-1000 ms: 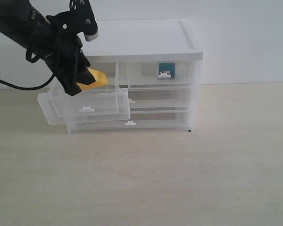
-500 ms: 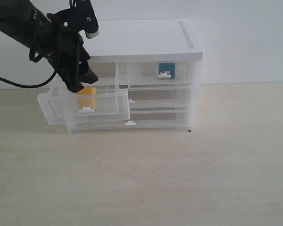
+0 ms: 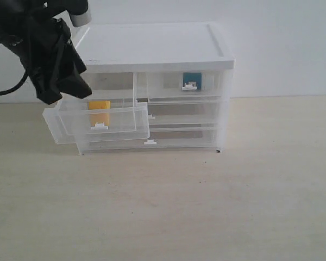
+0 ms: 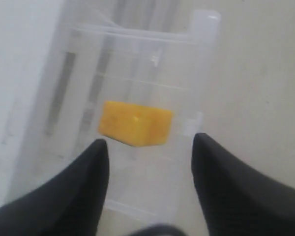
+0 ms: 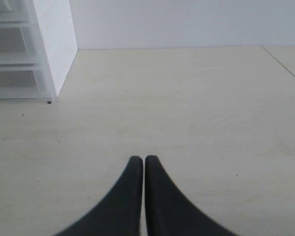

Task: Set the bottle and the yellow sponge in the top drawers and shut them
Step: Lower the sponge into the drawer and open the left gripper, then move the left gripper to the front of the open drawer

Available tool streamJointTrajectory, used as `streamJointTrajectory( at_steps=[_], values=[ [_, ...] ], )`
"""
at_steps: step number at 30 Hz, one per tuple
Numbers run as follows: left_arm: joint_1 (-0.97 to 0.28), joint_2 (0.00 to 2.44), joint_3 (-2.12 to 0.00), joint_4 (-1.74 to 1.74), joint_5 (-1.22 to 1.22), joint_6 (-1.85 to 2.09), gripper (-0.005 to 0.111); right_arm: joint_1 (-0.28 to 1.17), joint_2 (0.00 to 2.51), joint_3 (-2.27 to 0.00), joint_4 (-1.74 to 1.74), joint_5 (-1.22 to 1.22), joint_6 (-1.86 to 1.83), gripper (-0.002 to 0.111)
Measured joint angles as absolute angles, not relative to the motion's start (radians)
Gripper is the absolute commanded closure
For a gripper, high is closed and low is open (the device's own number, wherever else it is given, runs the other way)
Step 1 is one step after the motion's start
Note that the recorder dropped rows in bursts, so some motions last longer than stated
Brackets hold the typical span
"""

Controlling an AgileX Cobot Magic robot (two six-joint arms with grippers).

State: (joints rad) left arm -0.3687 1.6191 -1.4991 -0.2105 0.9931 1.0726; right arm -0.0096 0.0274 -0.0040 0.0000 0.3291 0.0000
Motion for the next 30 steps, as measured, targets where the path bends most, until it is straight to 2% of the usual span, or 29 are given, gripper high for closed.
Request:
streamJointTrajectory(
  at_steps=[9,30],
  values=[
    [-0.369,1.619,-1.499,-0.217,1.142,1.137,0.063,-0.01,0.027,-0.004,0.0,0.329,0.0,0.108],
    [-0.369,1.698,-1.499,-0.262,1.134,1.225,0.066,-0.01,0.027,-0.004,0.0,0.329,0.0,0.108]
  ],
)
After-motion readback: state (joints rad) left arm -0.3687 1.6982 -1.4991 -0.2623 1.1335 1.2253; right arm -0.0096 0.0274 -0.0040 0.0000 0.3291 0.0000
